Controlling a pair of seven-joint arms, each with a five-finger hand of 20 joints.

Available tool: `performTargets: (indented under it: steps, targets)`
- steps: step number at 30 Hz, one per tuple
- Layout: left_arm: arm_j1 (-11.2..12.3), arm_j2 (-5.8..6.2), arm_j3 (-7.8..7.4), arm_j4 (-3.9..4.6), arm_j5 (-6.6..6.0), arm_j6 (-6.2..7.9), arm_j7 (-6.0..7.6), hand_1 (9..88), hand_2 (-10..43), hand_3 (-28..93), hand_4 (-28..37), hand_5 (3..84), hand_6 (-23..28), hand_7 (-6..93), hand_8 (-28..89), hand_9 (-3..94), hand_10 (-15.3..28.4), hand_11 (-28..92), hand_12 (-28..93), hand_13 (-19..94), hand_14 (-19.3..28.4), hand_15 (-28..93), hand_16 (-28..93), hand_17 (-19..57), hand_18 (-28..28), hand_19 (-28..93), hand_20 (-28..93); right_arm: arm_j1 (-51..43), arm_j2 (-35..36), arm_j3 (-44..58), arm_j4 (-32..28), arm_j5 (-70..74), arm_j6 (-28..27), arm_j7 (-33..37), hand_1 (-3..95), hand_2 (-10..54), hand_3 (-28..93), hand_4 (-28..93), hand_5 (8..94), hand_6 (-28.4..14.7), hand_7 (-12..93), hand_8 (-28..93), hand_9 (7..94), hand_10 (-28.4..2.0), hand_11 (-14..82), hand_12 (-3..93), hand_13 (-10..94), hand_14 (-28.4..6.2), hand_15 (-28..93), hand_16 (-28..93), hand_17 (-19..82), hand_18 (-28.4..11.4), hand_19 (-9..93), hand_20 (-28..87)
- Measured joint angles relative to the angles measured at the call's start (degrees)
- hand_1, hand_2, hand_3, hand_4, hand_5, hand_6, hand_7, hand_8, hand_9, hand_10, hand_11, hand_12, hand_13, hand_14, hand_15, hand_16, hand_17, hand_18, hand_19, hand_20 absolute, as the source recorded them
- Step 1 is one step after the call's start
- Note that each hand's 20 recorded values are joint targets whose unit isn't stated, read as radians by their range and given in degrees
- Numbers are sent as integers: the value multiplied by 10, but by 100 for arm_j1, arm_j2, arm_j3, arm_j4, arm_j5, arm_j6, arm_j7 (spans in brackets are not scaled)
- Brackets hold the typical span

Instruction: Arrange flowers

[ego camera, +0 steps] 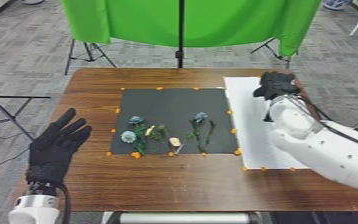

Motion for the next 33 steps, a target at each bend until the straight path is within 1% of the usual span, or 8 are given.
performTargets:
  steps: [6, 13, 18, 21, 23, 26, 30, 33]
  targets:
    - [-15, -29, 0, 14, 1, -1, -6, 239, 76, 782, -259, 405, 100, 99, -89, 363, 210, 231, 104, 250, 284, 513, -90, -88, 284, 580, 92, 203, -25, 160, 425, 155, -176, 99, 330, -95, 822, -283, 493, 27, 156, -140, 517, -136, 194, 135, 494, -106, 700, 91, 159, -197, 778, 428]
    - [-62, -31, 1, 19, -3, 7, -3, 239, 76, 780, -259, 405, 99, 100, -89, 363, 210, 233, 104, 251, 284, 515, -89, -87, 284, 581, 93, 168, -260, 366, 745, 68, -1236, 145, 331, -95, 821, -283, 457, 30, 153, -139, 511, -138, 188, 134, 485, -108, 687, 81, 151, -197, 777, 423]
    - [-65, -10, 1, 19, -34, 27, 4, 239, 77, 780, -259, 405, 99, 100, -89, 364, 210, 232, 104, 250, 284, 514, -90, -86, 284, 582, 93, 189, -345, 132, 834, 32, -1263, 176, 342, -95, 815, -283, 446, 40, 153, -139, 520, -133, 190, 133, 490, -107, 685, 79, 151, -196, 778, 421]
    - [-69, 13, 12, 19, -55, 43, 4, 240, 78, 778, -259, 405, 99, 99, -89, 363, 210, 233, 104, 251, 284, 514, -90, -87, 284, 581, 93, 200, -417, 55, 915, -10, -1287, 185, 357, -95, 808, -283, 485, 61, 163, -144, 550, -117, 190, 132, 514, -99, 675, 79, 153, -196, 777, 418]
    - [-88, 39, 41, 20, -62, 46, 5, 240, 78, 778, -259, 404, 100, 99, -89, 363, 210, 232, 104, 251, 284, 514, -90, -87, 284, 581, 93, 232, -452, -15, 965, -69, -1353, 168, 370, -95, 802, -283, 534, 71, 170, -153, 587, -106, 188, 131, 531, -92, 662, 85, 152, -195, 773, 419]
    - [-133, 74, 71, 34, -67, 44, 9, 240, 78, 778, -259, 404, 99, 99, -89, 363, 210, 232, 104, 251, 284, 514, -90, -87, 284, 581, 93, 365, -474, -235, 1041, -126, -1569, 46, 392, -95, 786, -283, 625, 80, 170, -155, 666, -75, 195, 136, 569, -70, 653, 101, 146, -190, 765, 423]
    - [-157, 118, 95, 59, -88, 44, 43, 240, 78, 779, -258, 404, 99, 100, -89, 363, 211, 232, 104, 251, 284, 515, -89, -87, 284, 581, 93, 462, -491, -156, 1075, -478, -2077, -419, 505, -95, 670, -283, 807, 68, 174, -29, 853, -43, 129, 279, 662, -28, 663, 196, 182, -171, 790, 426]
    - [-193, 135, 127, 86, -103, 44, 70, 239, 78, 779, -258, 404, 99, 100, -89, 363, 211, 232, 104, 251, 284, 514, -90, -87, 284, 581, 93, 428, -495, -67, 1073, -851, -2277, -642, 555, -95, 660, -283, 839, 51, 180, -6, 912, -40, 120, 339, 701, -8, 656, 248, 213, -168, 807, 424]
